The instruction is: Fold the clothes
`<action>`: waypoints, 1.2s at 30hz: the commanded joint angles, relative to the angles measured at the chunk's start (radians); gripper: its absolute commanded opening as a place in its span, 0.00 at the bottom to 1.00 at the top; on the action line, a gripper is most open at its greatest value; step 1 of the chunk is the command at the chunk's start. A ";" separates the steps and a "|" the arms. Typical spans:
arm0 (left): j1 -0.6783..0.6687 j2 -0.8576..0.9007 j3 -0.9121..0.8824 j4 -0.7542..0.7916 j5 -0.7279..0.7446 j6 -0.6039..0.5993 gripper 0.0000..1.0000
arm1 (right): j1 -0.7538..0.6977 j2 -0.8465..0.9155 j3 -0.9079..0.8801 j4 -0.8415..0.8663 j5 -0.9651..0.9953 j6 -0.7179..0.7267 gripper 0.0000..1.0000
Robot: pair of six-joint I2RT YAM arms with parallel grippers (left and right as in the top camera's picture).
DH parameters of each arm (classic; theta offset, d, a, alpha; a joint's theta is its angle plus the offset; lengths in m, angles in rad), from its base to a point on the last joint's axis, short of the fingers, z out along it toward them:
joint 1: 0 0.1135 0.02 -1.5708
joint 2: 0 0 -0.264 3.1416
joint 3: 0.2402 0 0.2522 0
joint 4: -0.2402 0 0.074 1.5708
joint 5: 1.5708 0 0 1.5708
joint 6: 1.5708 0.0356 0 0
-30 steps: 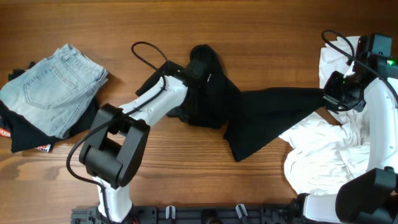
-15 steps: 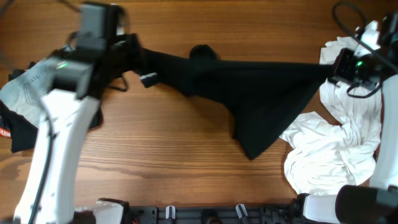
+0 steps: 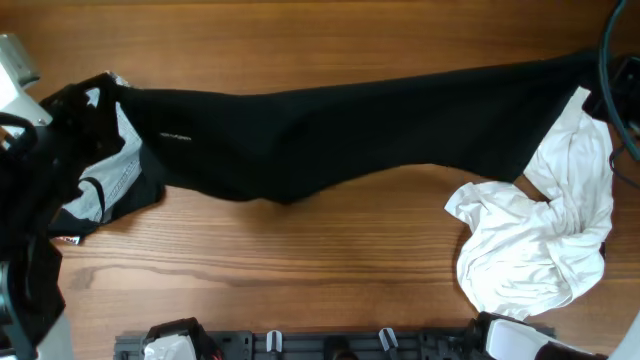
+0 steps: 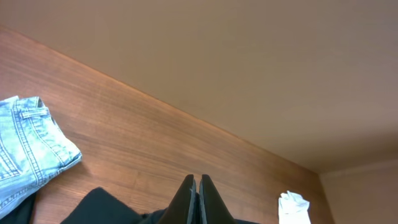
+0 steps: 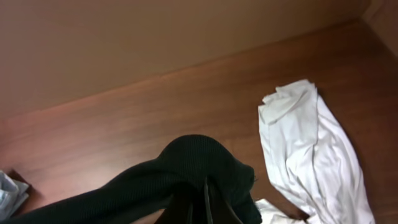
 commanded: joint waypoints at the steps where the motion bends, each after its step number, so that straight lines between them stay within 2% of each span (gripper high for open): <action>1: -0.008 0.048 0.013 0.015 0.057 0.008 0.04 | -0.007 0.064 0.011 0.011 -0.024 -0.021 0.04; 4: -0.082 0.163 0.013 0.043 0.063 0.018 0.04 | 0.012 0.174 0.011 0.031 -0.093 -0.032 0.04; 6: -0.138 0.285 0.013 0.132 0.041 0.064 0.04 | 0.058 0.273 0.011 0.098 -0.132 -0.044 0.05; 11: -0.156 0.534 0.015 0.503 0.016 0.035 0.04 | 0.155 0.446 0.011 0.520 -0.129 0.109 0.08; 12: -0.154 0.574 0.019 0.602 0.014 -0.002 0.04 | 0.163 0.465 0.011 0.620 -0.129 0.155 0.04; 14: -0.140 0.619 0.057 0.773 0.013 -0.104 0.04 | 0.166 0.481 0.011 0.824 -0.145 0.250 0.04; 16: -0.128 0.628 0.093 0.861 -0.021 -0.131 0.04 | 0.166 0.478 0.019 0.978 -0.151 0.249 0.04; 17: -0.120 0.629 0.143 0.887 -0.091 -0.131 0.04 | 0.165 0.478 0.045 1.040 -0.140 0.249 0.04; 19: -0.105 0.629 0.224 0.874 -0.107 -0.123 0.04 | 0.161 0.478 0.072 1.048 -0.116 0.240 0.04; 20: -0.098 0.628 0.251 0.850 -0.107 -0.119 0.04 | 0.161 0.478 0.072 1.019 -0.097 0.229 0.04; 23: -0.090 0.624 0.290 0.648 -0.040 -0.079 0.04 | 0.162 0.484 0.067 0.748 0.143 0.134 0.04; 26: -0.127 0.641 0.289 0.205 0.017 -0.012 0.04 | 0.162 0.525 0.046 0.504 0.217 0.003 0.04; 28: -0.172 0.686 0.283 -0.055 0.009 0.039 0.04 | 0.164 0.574 0.027 0.320 0.216 -0.021 0.04; 30: -0.223 0.743 0.253 -0.218 0.006 0.078 0.04 | 0.172 0.616 0.002 0.193 0.186 -0.021 0.04; 33: -0.299 0.820 0.155 -0.333 0.011 0.114 0.04 | 0.187 0.658 -0.058 0.069 0.087 -0.030 0.04; 36: -0.381 0.832 -0.029 -0.323 0.010 0.113 0.04 | 0.218 0.657 -0.178 -0.008 0.037 -0.048 0.04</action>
